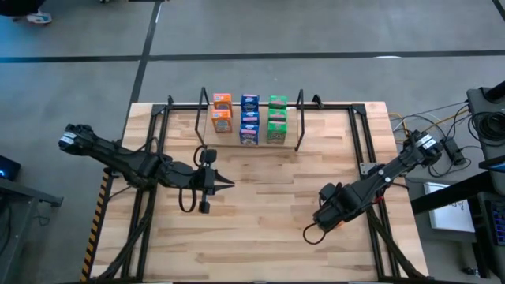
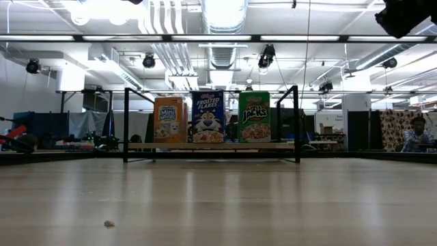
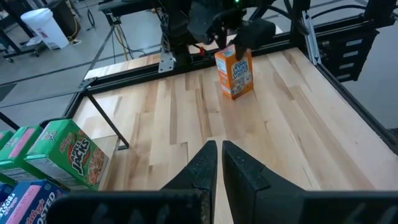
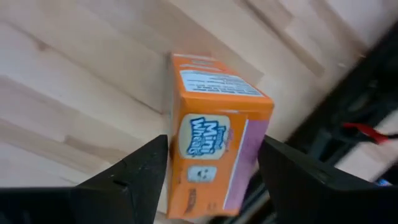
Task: Stack cereal on shelf
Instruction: Put the orange cereal box on the shelf
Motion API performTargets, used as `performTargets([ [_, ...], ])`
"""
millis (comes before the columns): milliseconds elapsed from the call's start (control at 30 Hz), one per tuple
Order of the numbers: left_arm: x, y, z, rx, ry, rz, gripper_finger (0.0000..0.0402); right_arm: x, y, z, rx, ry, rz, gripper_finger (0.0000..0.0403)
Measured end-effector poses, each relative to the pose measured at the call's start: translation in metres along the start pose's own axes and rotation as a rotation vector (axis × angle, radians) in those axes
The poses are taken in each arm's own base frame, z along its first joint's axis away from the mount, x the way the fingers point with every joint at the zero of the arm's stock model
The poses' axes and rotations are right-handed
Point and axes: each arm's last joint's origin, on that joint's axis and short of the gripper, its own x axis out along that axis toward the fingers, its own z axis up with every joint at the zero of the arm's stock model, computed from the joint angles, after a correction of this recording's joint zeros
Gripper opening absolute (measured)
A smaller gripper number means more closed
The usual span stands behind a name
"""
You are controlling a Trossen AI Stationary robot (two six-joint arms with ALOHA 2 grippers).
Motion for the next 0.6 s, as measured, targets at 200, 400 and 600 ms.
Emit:
performTargets([
  [200, 0.0, 0.0, 0.0, 0.001, 0.0, 0.0, 0.0008, 0.006, 0.0062, 0.0011, -0.019, -0.003, 0.065, 0.0203],
  [400, 0.0, 0.0, 0.0, 0.003, 0.0, 0.0, 0.0008, 0.0058, 0.0065, 0.0011, -0.02, -0.003, 0.07, 0.0167],
  [600, 0.0, -0.0002, -0.0004, 0.003, 0.0, -0.001, 0.0008, 0.0057, 0.0087, -0.0001, -0.04, -0.04, 0.091, 0.015],
])
